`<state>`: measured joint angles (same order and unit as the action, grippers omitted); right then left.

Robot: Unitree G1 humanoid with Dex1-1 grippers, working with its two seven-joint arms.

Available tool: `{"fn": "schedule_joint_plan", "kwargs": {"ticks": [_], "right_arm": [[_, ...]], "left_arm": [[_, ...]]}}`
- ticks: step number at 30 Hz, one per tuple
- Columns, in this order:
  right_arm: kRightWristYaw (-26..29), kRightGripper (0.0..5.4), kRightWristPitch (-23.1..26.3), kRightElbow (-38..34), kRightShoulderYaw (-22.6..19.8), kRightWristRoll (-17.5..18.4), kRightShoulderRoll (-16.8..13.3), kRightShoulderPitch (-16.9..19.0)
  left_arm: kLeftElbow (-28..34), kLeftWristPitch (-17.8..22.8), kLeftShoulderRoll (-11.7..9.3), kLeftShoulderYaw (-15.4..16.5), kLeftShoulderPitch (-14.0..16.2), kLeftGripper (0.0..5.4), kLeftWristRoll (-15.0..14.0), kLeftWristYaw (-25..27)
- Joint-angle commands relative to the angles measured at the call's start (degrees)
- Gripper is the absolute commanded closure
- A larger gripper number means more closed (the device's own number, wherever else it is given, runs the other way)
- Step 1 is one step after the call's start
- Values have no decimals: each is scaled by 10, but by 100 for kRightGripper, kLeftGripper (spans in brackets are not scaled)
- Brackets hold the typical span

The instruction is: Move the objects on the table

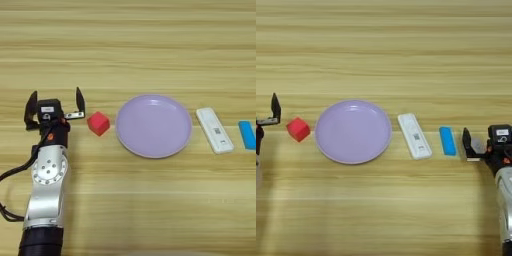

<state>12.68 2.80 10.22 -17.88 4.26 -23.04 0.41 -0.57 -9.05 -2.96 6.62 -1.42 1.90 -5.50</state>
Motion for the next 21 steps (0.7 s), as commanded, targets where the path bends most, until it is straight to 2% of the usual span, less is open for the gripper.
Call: {"fn": "schedule_joint_plan", "kwargs": {"ticks": [1, 8, 14, 21], "right_arm": [[1, 3, 13, 14, 8, -9, -11, 0], [5, 3, 16, 22, 13, -6, -12, -1], [14, 3, 14, -11, 11, 16, -1, 2], [18, 3, 19, -24, 16, 24, 2, 6]], "left_arm": [[8, 10, -1, 1, 3, 0, 0, 0], [9, 11, -1, 2, 4, 0, 0, -1], [6, 11, -1, 3, 2, 0, 0, -1], [4, 10, -1, 3, 1, 0, 0, -1]]}}
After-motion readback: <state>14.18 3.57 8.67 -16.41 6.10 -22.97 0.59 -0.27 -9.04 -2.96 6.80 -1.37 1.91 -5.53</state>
